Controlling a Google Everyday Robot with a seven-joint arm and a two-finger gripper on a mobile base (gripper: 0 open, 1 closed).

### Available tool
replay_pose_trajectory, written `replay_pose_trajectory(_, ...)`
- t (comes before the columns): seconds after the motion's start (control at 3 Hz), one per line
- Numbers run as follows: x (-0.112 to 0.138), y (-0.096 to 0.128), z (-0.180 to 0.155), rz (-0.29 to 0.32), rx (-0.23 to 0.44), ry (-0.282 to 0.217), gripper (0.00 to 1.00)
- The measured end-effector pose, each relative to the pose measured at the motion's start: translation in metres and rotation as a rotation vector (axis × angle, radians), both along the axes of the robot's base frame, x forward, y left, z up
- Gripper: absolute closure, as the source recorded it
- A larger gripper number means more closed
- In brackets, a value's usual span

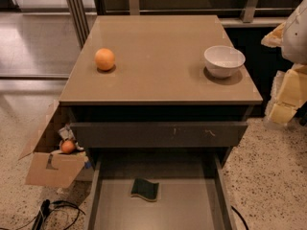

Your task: Pick sponge from middle drawer and place on counter

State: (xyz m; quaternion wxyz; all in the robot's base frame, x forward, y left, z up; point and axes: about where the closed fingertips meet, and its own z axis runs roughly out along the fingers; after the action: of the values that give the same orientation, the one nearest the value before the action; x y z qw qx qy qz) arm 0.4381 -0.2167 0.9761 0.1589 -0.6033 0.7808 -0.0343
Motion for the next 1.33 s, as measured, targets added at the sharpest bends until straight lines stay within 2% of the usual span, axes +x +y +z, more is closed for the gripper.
replay_pose_trajectory(0.33, -0.002, 0.0, 0.0, 0.0, 0.008, -0.003, 0.0)
replay_pose_trajectory(0.67, -0.01, 0.002, -0.02, -0.011, 0.057, 0.021, 0.0)
replay_pose_trajectory(1.33, -0.03, -0.005, -0.086, -0.01, 0.19, 0.03, 0.0)
